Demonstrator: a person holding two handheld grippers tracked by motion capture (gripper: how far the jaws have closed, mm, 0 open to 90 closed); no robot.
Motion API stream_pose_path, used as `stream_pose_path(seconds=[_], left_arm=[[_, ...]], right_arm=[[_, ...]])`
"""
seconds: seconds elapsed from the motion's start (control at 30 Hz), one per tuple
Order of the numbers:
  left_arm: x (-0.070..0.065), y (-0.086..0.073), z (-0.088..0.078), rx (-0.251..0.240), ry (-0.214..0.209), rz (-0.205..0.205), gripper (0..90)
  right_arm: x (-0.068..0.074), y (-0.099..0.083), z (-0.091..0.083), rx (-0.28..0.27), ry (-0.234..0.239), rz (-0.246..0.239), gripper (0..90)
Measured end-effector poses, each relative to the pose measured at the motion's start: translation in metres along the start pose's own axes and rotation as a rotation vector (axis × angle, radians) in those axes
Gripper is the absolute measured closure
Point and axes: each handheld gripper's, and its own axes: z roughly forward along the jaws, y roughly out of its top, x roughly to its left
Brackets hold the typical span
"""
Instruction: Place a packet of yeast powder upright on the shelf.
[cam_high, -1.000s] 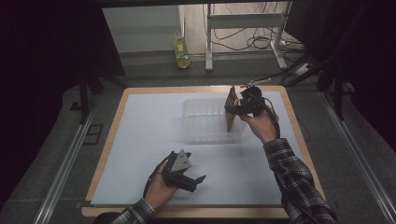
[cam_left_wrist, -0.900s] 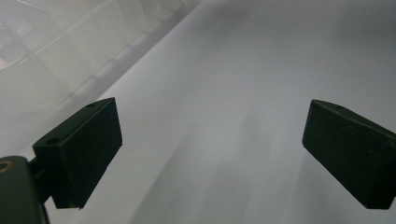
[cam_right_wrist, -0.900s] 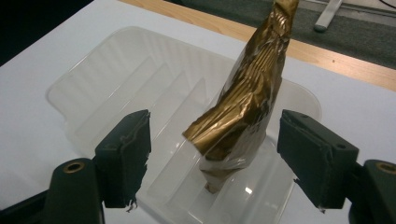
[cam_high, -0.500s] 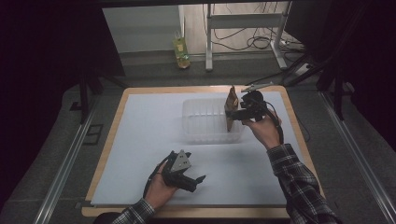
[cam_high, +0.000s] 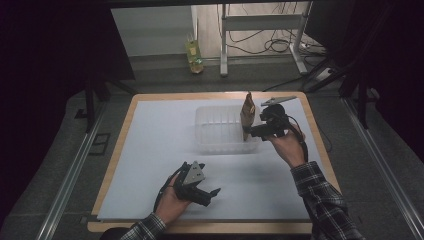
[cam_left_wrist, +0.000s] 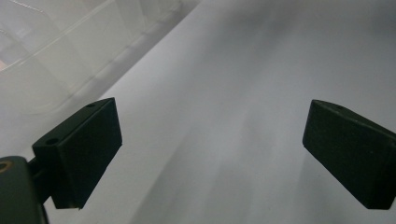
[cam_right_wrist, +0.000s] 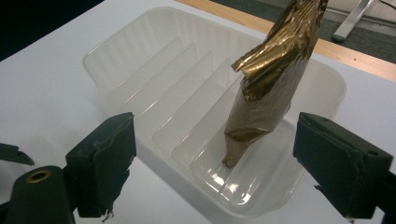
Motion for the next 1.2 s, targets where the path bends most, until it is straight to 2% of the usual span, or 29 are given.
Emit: stream_pose_path(seconds=[0.43, 0.73, 0.87, 1.2], left_arm=[[-0.001, 0.000, 0.001, -0.004, 0.000, -0.002, 4.5], [-0.001, 0.000, 0.001, 0.001, -0.001, 0.003, 4.5], [-0.001, 0.000, 0.001, 0.002, -0.002, 0.003, 4.5], [0.000, 0.000, 0.000, -0.008, -0.013, -0.012, 4.5]], right_arm=[[0.005, -0.022, -0.001, 0.002, 0.023, -0.029, 10.9], [0.010, -0.037, 0.000, 0.004, 0.033, -0.071, 6.8], [0.011, -0.041, -0.002, 0.001, 0.040, -0.070, 5.1], [0.014, -0.054, -0.011, 0.020, 0.024, -0.102, 3.5]])
